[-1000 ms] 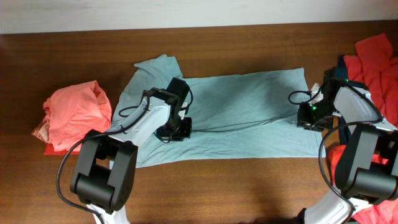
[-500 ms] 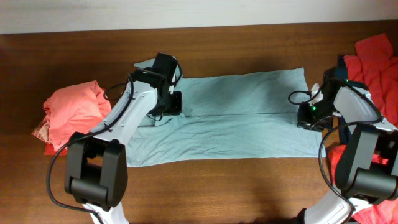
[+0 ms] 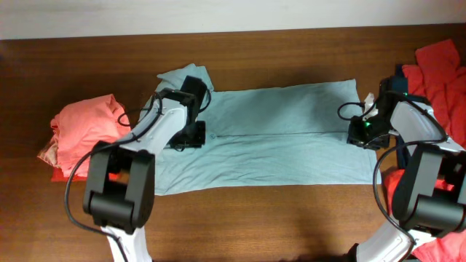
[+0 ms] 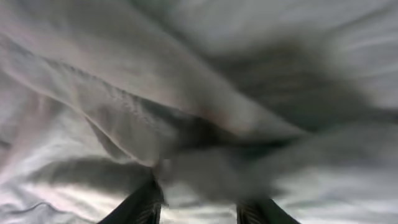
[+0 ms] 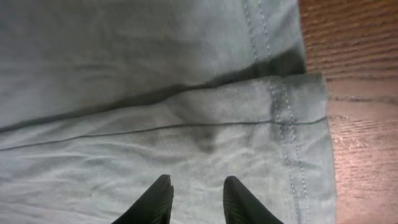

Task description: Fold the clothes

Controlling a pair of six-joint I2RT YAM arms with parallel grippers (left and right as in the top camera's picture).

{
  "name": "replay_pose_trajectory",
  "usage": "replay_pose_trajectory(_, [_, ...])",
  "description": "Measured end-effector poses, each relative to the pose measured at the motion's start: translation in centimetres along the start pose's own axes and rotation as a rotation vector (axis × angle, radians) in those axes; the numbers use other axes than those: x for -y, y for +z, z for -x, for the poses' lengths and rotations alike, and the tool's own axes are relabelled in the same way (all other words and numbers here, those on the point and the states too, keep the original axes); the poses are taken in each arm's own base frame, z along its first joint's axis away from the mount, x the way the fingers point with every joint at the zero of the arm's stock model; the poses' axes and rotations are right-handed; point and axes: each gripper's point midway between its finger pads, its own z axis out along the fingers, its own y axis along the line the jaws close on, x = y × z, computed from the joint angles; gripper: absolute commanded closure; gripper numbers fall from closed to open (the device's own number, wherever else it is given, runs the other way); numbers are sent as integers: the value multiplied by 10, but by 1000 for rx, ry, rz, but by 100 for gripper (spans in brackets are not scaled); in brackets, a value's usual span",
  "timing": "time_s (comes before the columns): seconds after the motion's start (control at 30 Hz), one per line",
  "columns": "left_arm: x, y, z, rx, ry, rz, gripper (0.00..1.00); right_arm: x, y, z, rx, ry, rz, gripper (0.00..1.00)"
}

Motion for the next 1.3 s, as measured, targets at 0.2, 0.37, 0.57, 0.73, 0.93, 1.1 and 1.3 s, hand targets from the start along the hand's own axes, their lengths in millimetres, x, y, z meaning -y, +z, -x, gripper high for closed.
replay_pose_trajectory(0.2, [-16,16,-11,-70,-35,9,60,2,20,-18,-107,6,4,61])
replay_pose_trajectory(0.37, [-22,17,-27,-134,-36,28,59,6,18,-36,-180,12,-16,61])
replay_pose_trajectory(0.57, [-31,18,-58,-241,-28,59,60,17,15,-64,-303,35,-87,61])
replay_pose_trajectory(0.73, [-38,17,-85,-342,-17,87,65,26,9,-87,-398,67,-150,61])
replay_pose_trajectory(0.93, [-39,17,-89,-356,-11,89,66,33,7,-90,-410,94,-198,61])
replay_pose_trajectory(1.1, [-38,16,-87,-361,-7,89,66,33,7,-89,-404,105,-201,61])
replay_pose_trajectory(1.3, [-35,14,-72,-331,-9,83,67,22,11,-75,-351,91,-126,60])
